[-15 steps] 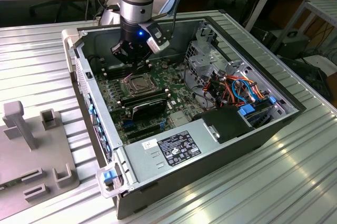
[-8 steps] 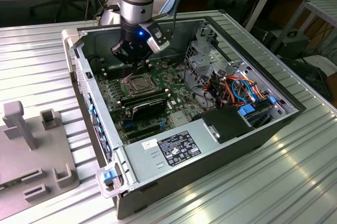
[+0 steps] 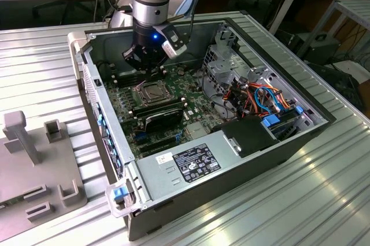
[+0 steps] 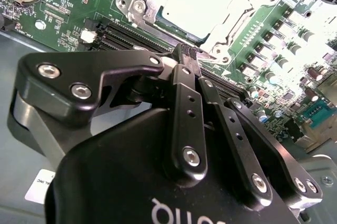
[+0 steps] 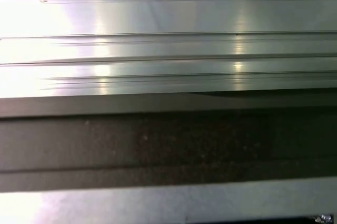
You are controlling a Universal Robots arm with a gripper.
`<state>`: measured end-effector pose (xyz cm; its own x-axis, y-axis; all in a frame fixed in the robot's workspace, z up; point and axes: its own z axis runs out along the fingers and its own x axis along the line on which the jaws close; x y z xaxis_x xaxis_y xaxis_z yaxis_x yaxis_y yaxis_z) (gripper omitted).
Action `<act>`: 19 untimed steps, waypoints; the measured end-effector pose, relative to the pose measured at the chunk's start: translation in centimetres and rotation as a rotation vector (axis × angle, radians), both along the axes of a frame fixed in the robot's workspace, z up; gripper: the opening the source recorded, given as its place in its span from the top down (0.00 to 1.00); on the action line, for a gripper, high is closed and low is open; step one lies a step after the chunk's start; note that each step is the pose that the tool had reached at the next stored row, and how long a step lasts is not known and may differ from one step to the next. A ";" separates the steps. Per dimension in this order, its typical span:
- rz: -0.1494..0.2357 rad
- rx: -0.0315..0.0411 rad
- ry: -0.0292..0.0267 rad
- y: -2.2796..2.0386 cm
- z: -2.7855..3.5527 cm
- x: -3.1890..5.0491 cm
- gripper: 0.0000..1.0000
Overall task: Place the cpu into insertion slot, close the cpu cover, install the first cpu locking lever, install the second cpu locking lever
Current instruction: 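Install the first cpu locking lever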
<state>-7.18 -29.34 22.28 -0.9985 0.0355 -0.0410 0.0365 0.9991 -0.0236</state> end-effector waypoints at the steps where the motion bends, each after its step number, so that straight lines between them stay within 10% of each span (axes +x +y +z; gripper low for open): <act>1: 0.000 0.0000 0.0000 0.00 0.00 0.06 0.89; 19: 0.000 0.0000 0.0000 0.01 -0.76 1.20 0.89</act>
<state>-5.98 -29.33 21.52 -0.9985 0.0355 -0.0410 0.0365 0.9991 -0.0237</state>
